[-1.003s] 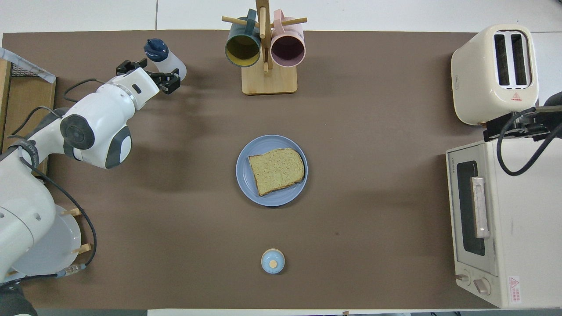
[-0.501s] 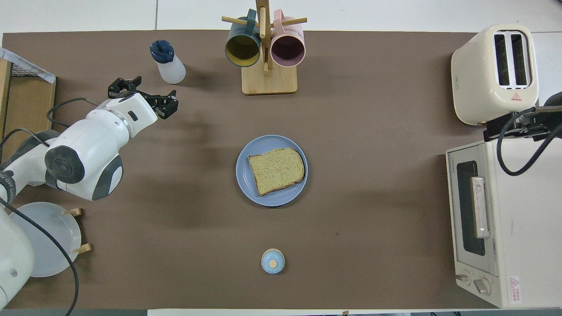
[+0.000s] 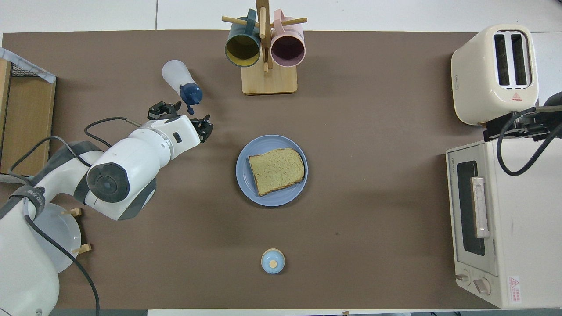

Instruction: Put bread on plate and add seasoning

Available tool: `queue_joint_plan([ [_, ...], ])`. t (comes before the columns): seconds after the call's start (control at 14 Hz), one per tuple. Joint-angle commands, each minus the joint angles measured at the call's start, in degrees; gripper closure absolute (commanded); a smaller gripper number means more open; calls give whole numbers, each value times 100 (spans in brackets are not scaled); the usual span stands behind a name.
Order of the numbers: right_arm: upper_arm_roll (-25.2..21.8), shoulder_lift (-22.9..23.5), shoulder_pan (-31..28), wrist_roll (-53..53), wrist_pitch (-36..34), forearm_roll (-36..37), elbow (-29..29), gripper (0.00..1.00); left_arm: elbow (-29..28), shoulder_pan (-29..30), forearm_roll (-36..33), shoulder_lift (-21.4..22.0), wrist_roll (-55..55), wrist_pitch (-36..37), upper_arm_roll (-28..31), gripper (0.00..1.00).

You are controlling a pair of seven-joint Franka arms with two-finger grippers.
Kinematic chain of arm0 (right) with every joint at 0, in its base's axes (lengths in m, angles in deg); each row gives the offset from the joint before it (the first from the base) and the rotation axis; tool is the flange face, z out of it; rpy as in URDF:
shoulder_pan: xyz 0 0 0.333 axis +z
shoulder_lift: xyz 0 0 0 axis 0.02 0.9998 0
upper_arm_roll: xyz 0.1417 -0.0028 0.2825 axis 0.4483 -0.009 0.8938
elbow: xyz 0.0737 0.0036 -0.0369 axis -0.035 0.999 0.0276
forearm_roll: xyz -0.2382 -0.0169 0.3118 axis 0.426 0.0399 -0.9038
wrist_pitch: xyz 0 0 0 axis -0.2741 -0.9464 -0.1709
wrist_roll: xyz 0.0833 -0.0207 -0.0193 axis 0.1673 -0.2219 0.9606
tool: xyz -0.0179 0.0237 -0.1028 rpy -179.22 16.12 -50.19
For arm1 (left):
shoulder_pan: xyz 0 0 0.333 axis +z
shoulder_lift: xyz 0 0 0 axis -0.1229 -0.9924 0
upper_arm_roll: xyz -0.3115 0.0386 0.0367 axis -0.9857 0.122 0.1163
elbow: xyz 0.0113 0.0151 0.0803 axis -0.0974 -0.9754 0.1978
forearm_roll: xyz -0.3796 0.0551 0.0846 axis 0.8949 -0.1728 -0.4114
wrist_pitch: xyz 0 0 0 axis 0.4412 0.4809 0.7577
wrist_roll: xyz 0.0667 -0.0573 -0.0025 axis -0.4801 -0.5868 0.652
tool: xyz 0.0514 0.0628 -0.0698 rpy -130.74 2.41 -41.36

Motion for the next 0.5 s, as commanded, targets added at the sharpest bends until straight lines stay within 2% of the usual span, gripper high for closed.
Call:
queue_joint_plan([
  [0.0,43,-111,-65,-32,54,-94,117,0,384,331,-52,-476,-8,-26,52,17],
  [0.14,43,-111,-65,-32,54,-94,117,0,384,523,9,-590,53,-429,25,17],
  [0.43,43,-111,-65,-41,54,-94,117,0,401,534,18,-617,97,-466,8,16],
])
